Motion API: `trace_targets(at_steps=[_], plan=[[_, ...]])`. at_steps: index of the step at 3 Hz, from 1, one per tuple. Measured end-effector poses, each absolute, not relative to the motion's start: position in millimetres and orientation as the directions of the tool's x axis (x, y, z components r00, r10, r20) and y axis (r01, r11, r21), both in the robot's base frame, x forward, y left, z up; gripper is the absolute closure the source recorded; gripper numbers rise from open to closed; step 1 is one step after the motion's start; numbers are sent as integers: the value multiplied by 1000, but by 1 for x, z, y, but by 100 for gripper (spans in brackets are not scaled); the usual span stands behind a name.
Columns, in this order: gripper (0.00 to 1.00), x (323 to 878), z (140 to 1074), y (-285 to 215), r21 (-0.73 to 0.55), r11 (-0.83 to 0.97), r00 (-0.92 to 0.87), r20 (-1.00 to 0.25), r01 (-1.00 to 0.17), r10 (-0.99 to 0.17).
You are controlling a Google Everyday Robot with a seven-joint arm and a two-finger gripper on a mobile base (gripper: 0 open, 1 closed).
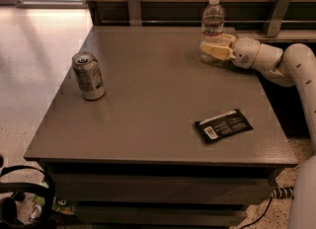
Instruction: Place water bottle upright
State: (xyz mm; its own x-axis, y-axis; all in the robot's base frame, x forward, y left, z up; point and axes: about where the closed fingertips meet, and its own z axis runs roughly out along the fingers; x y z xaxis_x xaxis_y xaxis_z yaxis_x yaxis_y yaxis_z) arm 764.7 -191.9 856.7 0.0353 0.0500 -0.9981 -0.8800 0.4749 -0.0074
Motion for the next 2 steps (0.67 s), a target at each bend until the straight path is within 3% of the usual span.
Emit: trace_targets(at_steps=[2], plan=[[36,765,857,-192,-7,475,35,-998,-880,50]])
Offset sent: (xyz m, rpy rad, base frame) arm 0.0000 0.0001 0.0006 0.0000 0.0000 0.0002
